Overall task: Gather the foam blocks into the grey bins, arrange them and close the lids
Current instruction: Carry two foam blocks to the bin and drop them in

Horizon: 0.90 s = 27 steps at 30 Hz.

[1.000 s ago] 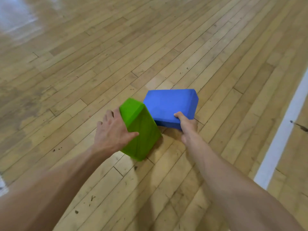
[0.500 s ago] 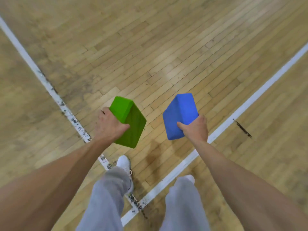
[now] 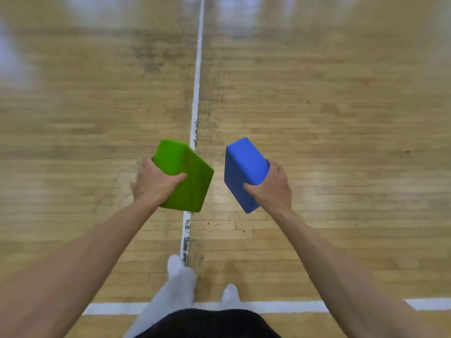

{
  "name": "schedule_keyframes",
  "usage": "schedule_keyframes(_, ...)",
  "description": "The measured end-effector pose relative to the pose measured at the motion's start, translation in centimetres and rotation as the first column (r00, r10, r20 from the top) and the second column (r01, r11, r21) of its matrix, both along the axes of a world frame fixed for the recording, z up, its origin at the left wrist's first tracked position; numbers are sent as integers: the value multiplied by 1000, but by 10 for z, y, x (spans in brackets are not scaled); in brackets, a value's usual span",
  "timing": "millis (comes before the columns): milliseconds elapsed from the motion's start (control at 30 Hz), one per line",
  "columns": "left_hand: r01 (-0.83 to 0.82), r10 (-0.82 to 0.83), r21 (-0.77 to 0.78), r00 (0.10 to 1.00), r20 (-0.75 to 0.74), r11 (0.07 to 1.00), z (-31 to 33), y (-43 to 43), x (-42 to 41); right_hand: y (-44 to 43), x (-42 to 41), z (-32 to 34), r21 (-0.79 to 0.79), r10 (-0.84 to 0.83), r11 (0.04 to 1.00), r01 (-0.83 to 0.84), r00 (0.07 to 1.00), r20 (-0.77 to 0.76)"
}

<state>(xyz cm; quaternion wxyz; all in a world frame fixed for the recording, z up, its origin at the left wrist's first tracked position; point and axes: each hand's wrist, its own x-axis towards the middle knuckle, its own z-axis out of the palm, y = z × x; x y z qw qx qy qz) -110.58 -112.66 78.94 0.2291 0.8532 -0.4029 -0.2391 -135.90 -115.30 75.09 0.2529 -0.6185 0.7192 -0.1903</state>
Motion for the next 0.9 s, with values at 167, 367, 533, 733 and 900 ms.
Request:
schedule_keyframes(167,-307,311,-134,950,12,942,54,95,89,10,95,54,-189,301,938,-290,953,31)
schedule_keyframes(367,-520,537,-156,837,102,840,73,234,171,72,235,84,-224,644,753,-619,763,54)
schedule_keyframes(533,-768,776,-129,629,31,628,51,412,225,197,367,79,-153,875,483,-862,477,75)
schedule_keyframes(733,-929,929,-27,370,-15,370,18,646,274,406,500,67,-90,966,255,-963,250,66)
schedule_keyframes(900,-981,981,-35,192,-21,191,25,809,309,568,590,84,-88,996,46,-995,39,79)
